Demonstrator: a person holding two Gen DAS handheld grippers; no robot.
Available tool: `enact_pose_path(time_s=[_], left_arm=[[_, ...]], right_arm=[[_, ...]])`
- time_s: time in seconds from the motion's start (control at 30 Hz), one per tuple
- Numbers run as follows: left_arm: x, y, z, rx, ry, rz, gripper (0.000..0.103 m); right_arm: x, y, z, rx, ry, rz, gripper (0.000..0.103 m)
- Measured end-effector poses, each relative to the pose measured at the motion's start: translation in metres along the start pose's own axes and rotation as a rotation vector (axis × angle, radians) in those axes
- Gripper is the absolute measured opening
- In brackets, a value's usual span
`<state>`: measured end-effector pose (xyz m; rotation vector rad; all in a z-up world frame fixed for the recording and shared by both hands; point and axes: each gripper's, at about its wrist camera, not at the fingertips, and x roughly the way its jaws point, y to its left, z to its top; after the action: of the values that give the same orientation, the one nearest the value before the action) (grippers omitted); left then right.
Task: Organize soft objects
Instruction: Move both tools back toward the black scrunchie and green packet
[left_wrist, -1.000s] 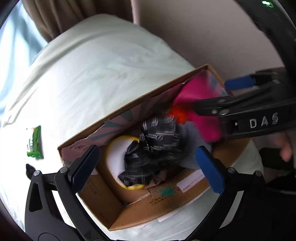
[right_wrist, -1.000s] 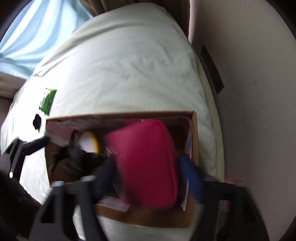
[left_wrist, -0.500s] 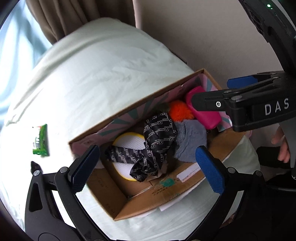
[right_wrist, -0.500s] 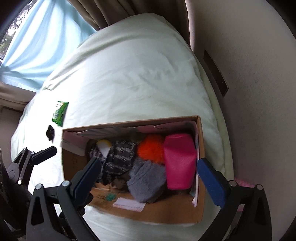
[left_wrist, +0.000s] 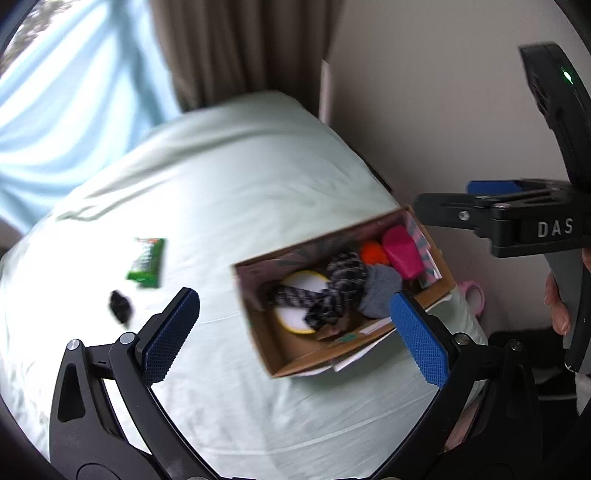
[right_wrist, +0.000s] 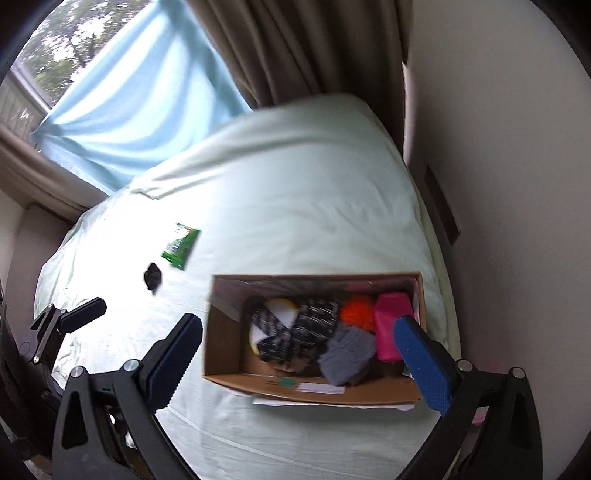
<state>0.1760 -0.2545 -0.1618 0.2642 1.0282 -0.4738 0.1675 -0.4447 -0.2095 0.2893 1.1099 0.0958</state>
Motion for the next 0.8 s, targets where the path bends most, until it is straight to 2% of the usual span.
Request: enact_pose_path(time_s=[0.17,0.37,0.53,0.7,0.8], left_arm=[[-0.062,0.044,-0.023,-0.116,-0.092,0.044,0.103],[-0.119,0.095,-0.064,-0.232,-0.178,0.152,0.103],[-0.158,0.135,-0.102,-0.318,-0.229,0.186,0.103],[-0.188,0.171,-0.136,-0.35,-0.262,0.246,0.103],[-0.201,0.194,-0.152,-0.361,-0.278,0.244,0.103]], right_arm=[[-0.039,0.055,-0.006,-0.112,-0.086,-0.044,0.103],[-0.071,0.119,-0.023,-0.197,-0.165,-0.016,0.103],[-0.09,0.171,-0.048,-0.224,-0.216,-0.026,0.103],[-0.099,0.214,-0.074,-0.234,-0.268,-0.035,0.103],[-0.1,0.236,-0.089,-0.236,-0.302,-0.039,0.103]])
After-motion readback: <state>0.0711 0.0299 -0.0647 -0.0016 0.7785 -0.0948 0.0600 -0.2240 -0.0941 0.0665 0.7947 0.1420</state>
